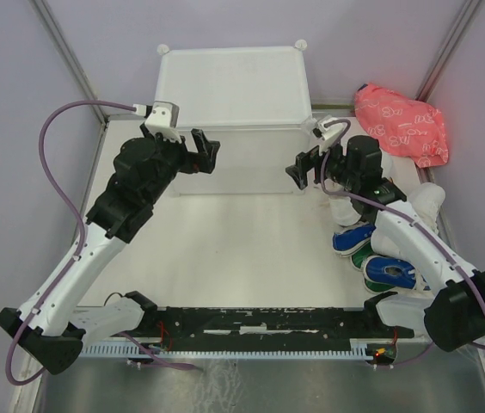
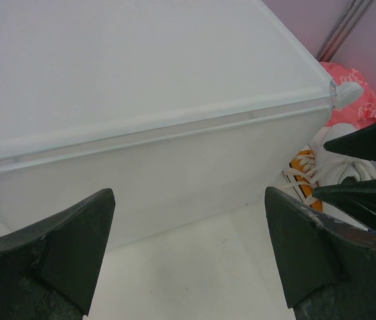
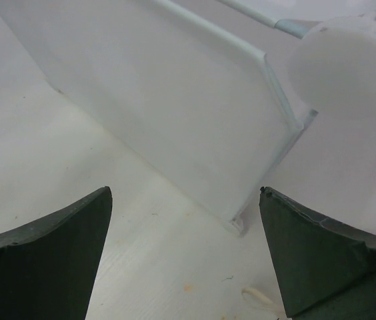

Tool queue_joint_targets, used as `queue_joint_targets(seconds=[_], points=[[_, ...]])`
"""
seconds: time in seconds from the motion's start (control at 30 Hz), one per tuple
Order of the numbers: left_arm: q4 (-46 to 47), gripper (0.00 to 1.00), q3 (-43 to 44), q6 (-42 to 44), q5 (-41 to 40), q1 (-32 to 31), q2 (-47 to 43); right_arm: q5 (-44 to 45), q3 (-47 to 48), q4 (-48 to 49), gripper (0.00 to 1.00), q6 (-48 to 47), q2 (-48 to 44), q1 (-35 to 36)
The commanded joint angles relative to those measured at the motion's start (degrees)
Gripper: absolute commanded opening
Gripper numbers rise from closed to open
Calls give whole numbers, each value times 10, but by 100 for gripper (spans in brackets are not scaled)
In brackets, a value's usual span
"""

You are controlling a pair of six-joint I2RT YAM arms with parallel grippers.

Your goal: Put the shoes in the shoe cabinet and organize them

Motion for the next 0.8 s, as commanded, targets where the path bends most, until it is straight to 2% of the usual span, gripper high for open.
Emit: queue_joint_targets(seconds=[0.0, 0.2, 0.53, 0.77], points=[[42, 99, -4, -11, 11, -3, -7, -96, -9, 50, 99, 17, -35, -10], [62, 99, 1, -12, 11, -2, 5, -142, -38, 69, 99, 24, -80, -14], [132, 99, 82, -2, 21, -2, 104, -71, -12, 83, 99, 9, -77, -16], [157, 99, 132, 32, 5, -2, 186, -30, -25, 158, 99, 20, -49, -14]])
